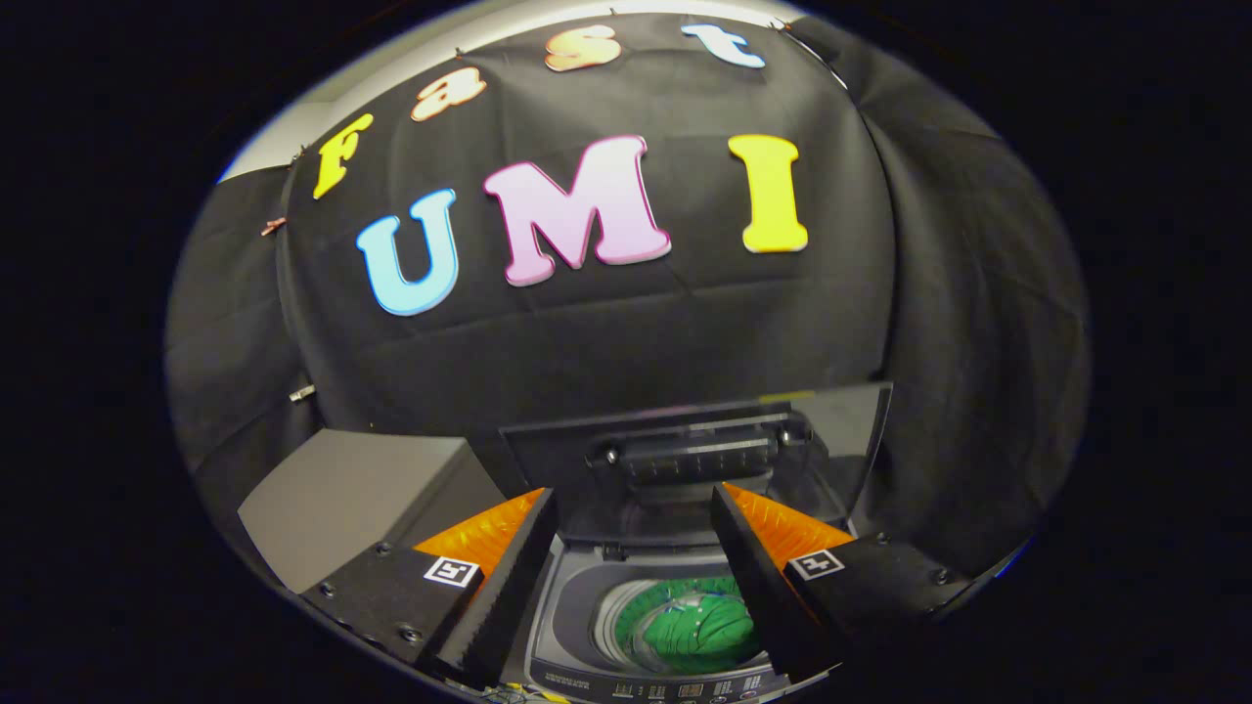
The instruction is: Put the clothes into the washing machine and then close the washing machine lid.
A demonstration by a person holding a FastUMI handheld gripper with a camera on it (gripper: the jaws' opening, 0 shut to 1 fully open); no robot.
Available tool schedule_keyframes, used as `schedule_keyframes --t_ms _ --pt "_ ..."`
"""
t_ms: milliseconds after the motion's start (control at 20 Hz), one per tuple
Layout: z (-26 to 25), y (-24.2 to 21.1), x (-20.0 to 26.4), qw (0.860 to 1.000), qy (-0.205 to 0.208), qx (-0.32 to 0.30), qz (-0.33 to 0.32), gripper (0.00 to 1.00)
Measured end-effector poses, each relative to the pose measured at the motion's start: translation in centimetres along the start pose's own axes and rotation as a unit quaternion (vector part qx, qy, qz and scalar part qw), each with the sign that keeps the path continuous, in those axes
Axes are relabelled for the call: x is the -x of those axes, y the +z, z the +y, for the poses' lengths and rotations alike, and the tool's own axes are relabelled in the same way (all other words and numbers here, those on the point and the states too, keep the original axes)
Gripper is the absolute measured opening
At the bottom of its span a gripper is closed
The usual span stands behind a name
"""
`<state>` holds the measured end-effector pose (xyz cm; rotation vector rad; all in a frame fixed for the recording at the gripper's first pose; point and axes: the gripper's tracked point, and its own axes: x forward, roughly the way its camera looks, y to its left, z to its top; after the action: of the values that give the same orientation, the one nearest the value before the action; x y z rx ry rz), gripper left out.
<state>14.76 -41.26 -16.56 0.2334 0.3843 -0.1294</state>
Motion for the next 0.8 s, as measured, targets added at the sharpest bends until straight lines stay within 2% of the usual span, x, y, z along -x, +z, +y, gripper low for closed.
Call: schedule_keyframes --t_ms 250,400,650,800 --pt "-0.8 4.9 0.2 0.998 -0.011 0.014 -0.053 0.99" --pt "-2.4 8.6 -3.4 0.997 -0.022 0.014 -0.074 0.99" --pt "-3.1 6.3 -12.4 0.999 -0.026 0.036 -0.001 0.99" --pt "-4.0 2.2 -15.7 0.996 -0.044 0.023 0.073 0.99"
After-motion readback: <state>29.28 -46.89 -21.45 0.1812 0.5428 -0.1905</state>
